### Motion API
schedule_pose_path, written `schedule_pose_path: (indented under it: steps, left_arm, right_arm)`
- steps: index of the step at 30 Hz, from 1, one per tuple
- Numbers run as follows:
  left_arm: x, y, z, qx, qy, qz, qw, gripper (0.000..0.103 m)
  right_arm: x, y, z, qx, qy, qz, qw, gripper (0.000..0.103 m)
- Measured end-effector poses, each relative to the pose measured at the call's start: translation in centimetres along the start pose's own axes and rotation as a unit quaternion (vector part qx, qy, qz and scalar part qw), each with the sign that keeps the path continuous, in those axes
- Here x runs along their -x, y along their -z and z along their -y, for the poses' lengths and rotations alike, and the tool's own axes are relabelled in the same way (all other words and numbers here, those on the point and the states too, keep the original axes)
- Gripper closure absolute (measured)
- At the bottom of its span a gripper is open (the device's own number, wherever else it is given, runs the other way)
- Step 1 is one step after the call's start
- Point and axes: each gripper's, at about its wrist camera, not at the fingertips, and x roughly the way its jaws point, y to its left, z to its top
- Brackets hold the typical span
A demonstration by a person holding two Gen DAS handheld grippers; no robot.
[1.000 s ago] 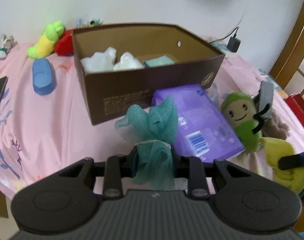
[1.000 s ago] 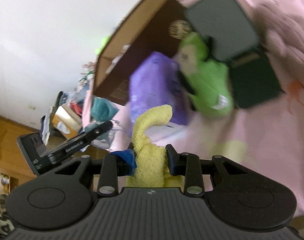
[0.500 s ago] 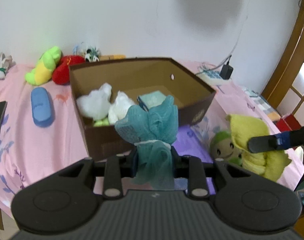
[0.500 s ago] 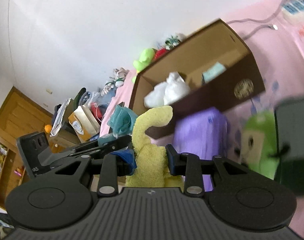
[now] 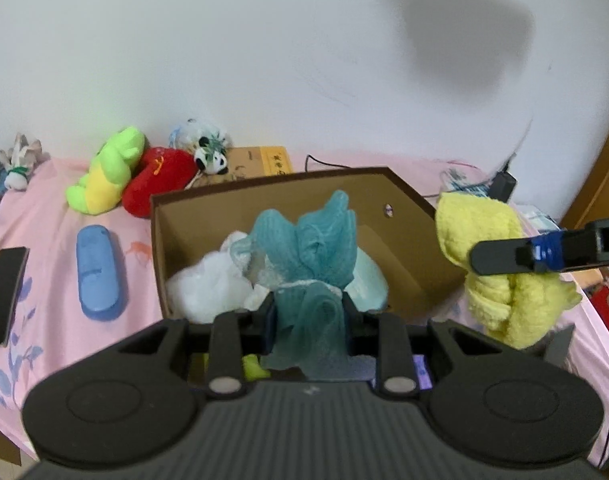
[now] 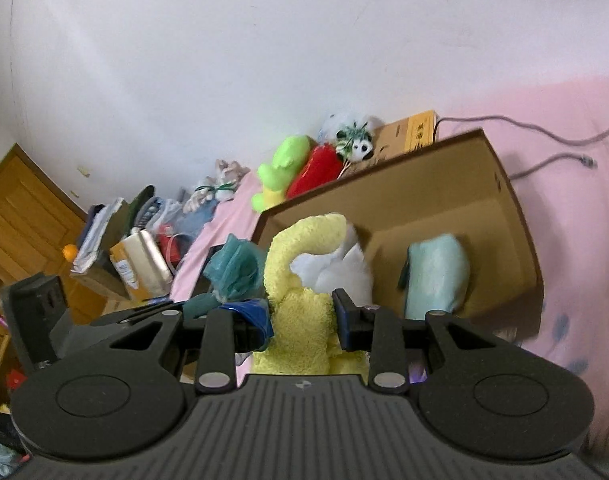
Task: Organize soft objects
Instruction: 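Carry the teal mesh cloth and yellow towel over the brown box with both tools, then open both tools to drop the cloth and towel into the box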
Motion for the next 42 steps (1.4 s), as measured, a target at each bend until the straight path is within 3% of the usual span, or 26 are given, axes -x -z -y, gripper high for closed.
schedule_pose_path:
  steps: [8, 18, 22, 26, 36, 42]
  left_arm:
    - [-4.3, -1.8, -1.1, 0.023, -0.041, -0.019, 0.9987, 0.075]
    - [-8.2, -1.7, -2.1, 0.037, -0.078, -0.054, 0.9948, 0.071]
    - [-8.7, -1.6, -2.5, 0.043, -0.085, -0.056, 0.9939, 0.058]
    - [-8.6, -1.6, -2.5, 0.041, -0.083, -0.049, 0.9945, 0.047]
    - [-6.3, -2.2, -2.5, 0.054, -0.092, -0.025, 0.9940, 0.046]
    - [-3.2, -2.3, -1.8, 0.060, -0.091, -0.002, 0.9940, 0.046]
  right_arm:
    - [-4.5, -2.2, 1.5, 0.019, 0.042, -0.011, 0.999, 0.088]
    - [-9.9, -2.4, 2.6, 0.050, 0.098, -0.035, 0.993, 0.085]
    - [-11.0, -2.3, 2.9, 0.053, 0.106, -0.043, 0.992, 0.084]
    - [-10.9, -2.5, 2.7, 0.059, 0.110, -0.039, 0.991, 0.084]
    - [-7.0, -2.9, 1.5, 0.043, 0.072, 0.011, 0.996, 0.084]
    - [-4.4, -1.3, -0.3, 0.047, 0.064, 0.046, 0.996, 0.084]
